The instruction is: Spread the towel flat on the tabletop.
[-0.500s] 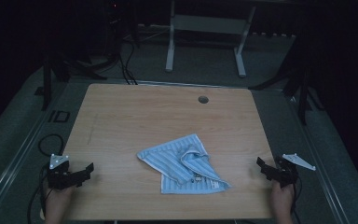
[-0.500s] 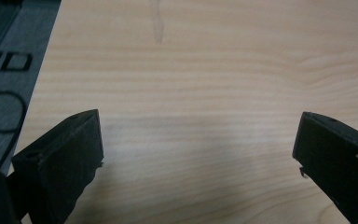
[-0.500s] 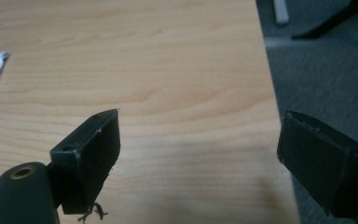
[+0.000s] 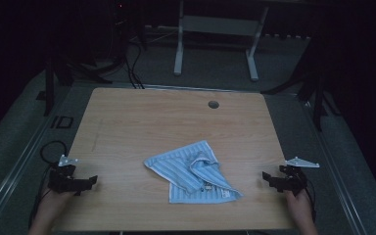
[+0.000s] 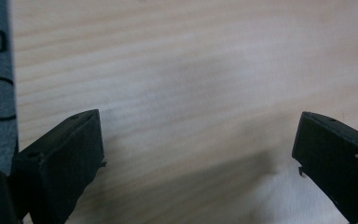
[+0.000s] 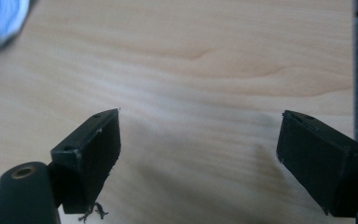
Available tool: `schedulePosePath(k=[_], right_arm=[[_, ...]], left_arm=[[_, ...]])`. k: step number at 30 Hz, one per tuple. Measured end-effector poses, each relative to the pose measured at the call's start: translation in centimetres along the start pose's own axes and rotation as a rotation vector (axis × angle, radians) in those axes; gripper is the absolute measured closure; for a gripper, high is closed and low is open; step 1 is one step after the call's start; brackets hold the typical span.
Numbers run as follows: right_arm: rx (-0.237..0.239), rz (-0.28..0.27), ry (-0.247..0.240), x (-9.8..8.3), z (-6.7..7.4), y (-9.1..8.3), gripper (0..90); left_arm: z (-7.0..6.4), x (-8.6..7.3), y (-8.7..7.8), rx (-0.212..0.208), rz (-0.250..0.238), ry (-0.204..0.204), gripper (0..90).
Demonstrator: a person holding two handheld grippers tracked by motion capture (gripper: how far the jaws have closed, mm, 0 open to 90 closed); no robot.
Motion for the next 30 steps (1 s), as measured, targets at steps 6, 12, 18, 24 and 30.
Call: schedulePosePath(k=[6,12,18,24,30], right_arm=[[0.053,0.148,-0.079,0.1,0.5,0.1,13.8],[0.08,0.256,-0.156,0.8,0.7,-0.2,13.8],[0.114,0.383,-0.215,1.5,0.8,-0.2,13.9],[0.19,0.535,-0.292,2.4,1.5,-0.5,14.0],[0.219,0.676,-0.382,3.0,2.2,-0.4,13.9]], left_arm=[[-0.2,-0.1,-0.4,0.03,0.134,0.102,2.2],[-0.7,-0.3,-0.8,0.032,0.247,0.181,2.2],[-1.0,-0.5,-0.9,0.035,0.325,0.236,2.2],[-1.5,-0.3,-1.2,0.037,0.41,0.304,2.2],[-1.7,0.2,-1.4,0.046,0.49,0.311,2.2]])
Point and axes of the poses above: each handheld gripper's, and its own axes: y roughly forward along the jaws, x roughly out of its top, z roughly to its left, the point moved 5 cm from there along y, roughly forward along the jaws, and after that the axes turned 8 degrees about -y, right-handed, at the moved point
